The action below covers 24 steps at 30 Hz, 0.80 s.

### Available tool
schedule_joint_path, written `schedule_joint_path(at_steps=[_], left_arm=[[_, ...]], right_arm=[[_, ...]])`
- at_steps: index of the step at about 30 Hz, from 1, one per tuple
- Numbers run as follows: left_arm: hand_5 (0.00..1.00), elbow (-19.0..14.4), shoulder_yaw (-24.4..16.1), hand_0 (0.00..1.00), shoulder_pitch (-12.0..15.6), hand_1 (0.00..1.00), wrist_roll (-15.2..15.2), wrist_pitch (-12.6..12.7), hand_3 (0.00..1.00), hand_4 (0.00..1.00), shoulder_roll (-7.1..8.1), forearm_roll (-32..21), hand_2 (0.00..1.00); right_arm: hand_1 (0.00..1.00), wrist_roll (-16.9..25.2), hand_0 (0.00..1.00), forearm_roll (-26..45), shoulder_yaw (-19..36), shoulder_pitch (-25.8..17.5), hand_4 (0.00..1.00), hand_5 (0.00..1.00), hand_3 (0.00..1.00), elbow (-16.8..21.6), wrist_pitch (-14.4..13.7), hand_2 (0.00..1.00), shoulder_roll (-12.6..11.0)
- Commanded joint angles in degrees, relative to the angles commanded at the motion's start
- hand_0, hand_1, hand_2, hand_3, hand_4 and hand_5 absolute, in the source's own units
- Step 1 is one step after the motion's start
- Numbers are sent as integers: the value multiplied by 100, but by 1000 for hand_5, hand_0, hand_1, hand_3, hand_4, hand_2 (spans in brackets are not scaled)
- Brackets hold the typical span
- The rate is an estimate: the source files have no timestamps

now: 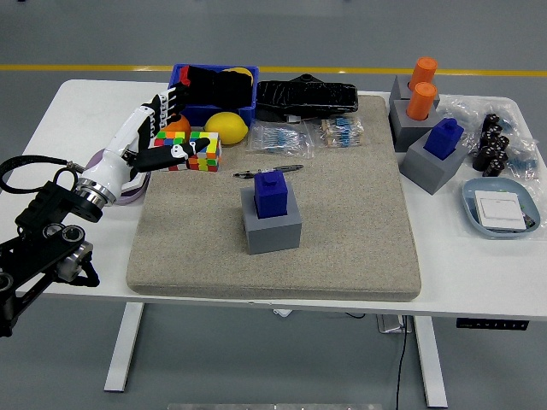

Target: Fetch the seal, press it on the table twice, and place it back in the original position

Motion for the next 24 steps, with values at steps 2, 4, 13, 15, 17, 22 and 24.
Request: schedule_joint_path(at_steps=[2, 4, 13, 15, 17, 22, 24], left_arm=[[183, -28, 52, 880, 4, 915, 2, -1, 953, 919, -23, 1, 926], [183, -67, 123, 880, 15, 915, 1, 2, 953, 919, -62, 3, 926], [200, -259, 521, 880, -11, 912, 0, -5, 952, 922, -191, -42, 924], [200, -292, 593, 880, -20, 912, 1, 0, 952, 922, -196, -51, 924], [184, -327, 688, 879, -30, 909, 9, -3, 949, 926, -195, -47, 924], [184, -295, 794, 879, -32, 909, -8, 25, 949, 926, -241, -39, 924], [143, -242, 845, 880, -36, 909, -19, 56, 947, 931, -256, -40, 921]], right_arm=[[792, 7, 893, 0, 4, 0, 899, 630, 778, 0, 9, 785, 2], [792, 14, 893, 0, -3, -1, 899, 630, 778, 0, 22, 785, 3], [792, 35, 893, -8, -3, 5, 903, 628, 778, 0, 43, 785, 7], [792, 39, 893, -14, -1, 6, 903, 628, 778, 0, 44, 785, 7], [792, 38, 893, -12, -11, 9, 903, 629, 778, 0, 45, 786, 7], [792, 38, 893, -18, -35, 16, 903, 629, 778, 0, 45, 786, 5], [792, 34, 893, -16, -41, 21, 904, 628, 778, 0, 35, 786, 5]])
